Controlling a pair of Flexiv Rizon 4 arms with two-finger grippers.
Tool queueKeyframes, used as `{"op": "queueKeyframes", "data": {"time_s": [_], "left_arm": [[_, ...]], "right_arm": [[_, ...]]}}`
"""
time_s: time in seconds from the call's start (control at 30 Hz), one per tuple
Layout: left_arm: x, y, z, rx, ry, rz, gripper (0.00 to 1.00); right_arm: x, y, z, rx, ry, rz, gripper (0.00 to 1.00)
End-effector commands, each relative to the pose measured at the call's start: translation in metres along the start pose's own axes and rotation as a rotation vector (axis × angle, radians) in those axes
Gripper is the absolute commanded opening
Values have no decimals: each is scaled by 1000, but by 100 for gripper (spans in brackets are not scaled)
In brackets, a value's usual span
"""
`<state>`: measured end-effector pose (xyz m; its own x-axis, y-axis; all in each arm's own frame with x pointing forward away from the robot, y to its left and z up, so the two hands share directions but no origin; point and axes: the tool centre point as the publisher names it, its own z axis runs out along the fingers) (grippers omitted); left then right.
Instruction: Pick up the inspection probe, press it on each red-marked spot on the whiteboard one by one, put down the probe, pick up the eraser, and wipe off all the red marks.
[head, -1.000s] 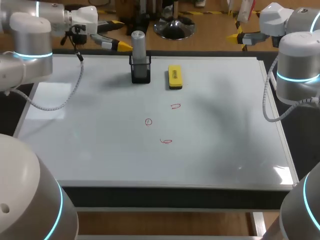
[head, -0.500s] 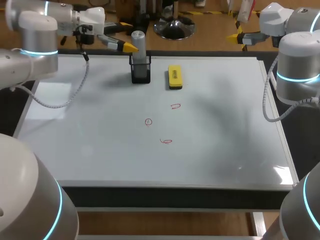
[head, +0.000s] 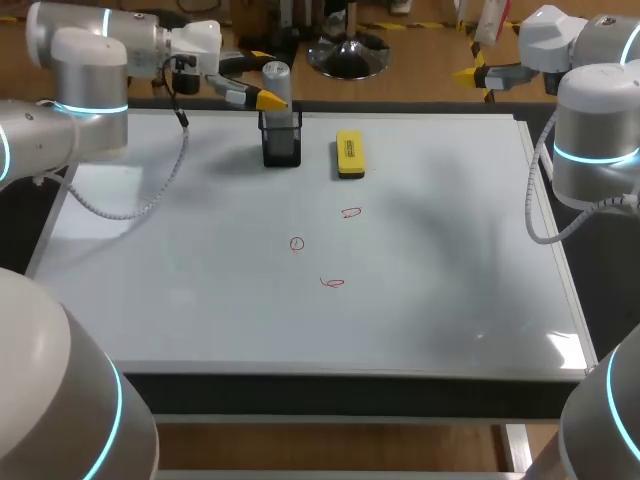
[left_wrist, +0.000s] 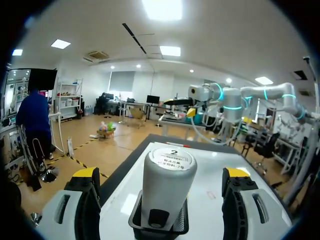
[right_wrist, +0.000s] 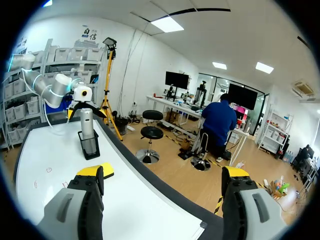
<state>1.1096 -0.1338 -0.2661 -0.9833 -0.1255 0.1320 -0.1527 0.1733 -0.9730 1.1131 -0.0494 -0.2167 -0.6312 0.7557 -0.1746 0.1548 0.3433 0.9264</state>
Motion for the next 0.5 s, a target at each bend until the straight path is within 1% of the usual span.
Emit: {"op": "queueKeyframes", "data": {"time_s": [0.03,0.5], "left_arm": [[-6,6,10,10,9,-3,100],[-12,14,22,10,9,-17,100]], "right_arm": [[-1,0,0,1,1,0,100],[-1,0,0,1,1,0,100]]}}
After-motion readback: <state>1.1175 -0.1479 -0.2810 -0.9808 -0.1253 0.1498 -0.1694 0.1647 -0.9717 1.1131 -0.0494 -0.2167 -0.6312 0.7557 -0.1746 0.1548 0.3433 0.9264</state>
